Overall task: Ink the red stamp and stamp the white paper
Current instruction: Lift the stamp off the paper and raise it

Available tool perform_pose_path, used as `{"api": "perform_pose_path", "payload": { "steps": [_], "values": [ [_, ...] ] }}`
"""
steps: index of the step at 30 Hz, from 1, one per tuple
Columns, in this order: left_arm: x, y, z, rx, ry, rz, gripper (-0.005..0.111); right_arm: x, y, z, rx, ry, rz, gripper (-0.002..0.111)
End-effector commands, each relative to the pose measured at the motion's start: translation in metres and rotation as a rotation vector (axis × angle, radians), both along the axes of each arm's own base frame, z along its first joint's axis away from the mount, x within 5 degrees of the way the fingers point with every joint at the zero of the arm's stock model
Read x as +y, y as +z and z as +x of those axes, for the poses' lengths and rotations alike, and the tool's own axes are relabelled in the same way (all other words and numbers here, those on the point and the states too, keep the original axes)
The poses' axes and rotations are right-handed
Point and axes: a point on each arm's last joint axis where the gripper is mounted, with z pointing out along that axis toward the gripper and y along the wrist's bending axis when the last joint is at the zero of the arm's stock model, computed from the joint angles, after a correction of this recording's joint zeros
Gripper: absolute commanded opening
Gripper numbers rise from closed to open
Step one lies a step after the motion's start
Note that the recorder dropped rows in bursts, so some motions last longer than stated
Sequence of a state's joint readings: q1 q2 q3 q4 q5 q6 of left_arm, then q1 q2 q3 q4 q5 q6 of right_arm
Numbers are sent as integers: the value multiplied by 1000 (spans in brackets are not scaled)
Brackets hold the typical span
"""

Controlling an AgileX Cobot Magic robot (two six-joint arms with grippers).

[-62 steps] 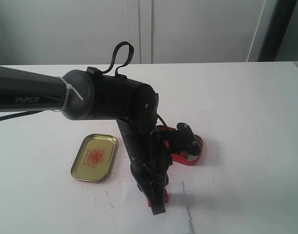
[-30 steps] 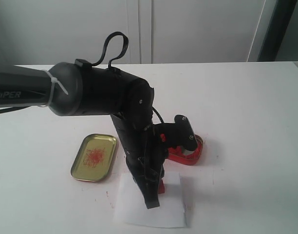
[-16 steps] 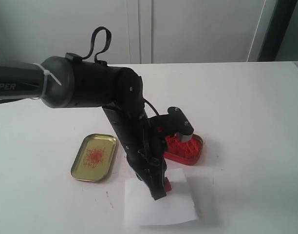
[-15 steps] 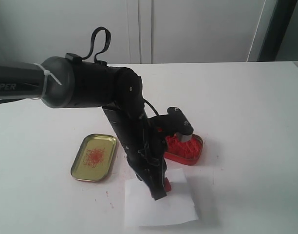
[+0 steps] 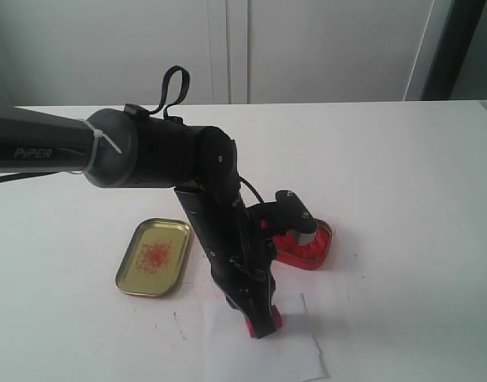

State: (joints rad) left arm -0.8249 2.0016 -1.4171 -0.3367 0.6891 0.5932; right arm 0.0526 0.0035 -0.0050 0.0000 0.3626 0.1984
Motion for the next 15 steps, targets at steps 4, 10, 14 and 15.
{"api": "perform_pose_path", "payload": {
  "steps": [4, 10, 14, 15],
  "values": [
    [4, -1, -4, 57, -14, 17, 0, 0, 0, 0, -13, -2, -1, 0],
    [4, 0, -5, 53, -15, 15, 0, 0, 0, 0, -13, -2, -1, 0],
    [8, 8, 1, 30, 5, -5, 0, 0, 0, 0, -13, -2, -1, 0],
    [9, 11, 2, 22, 11, -12, 0, 0, 0, 0, -13, -2, -1, 0]
  ]
}}
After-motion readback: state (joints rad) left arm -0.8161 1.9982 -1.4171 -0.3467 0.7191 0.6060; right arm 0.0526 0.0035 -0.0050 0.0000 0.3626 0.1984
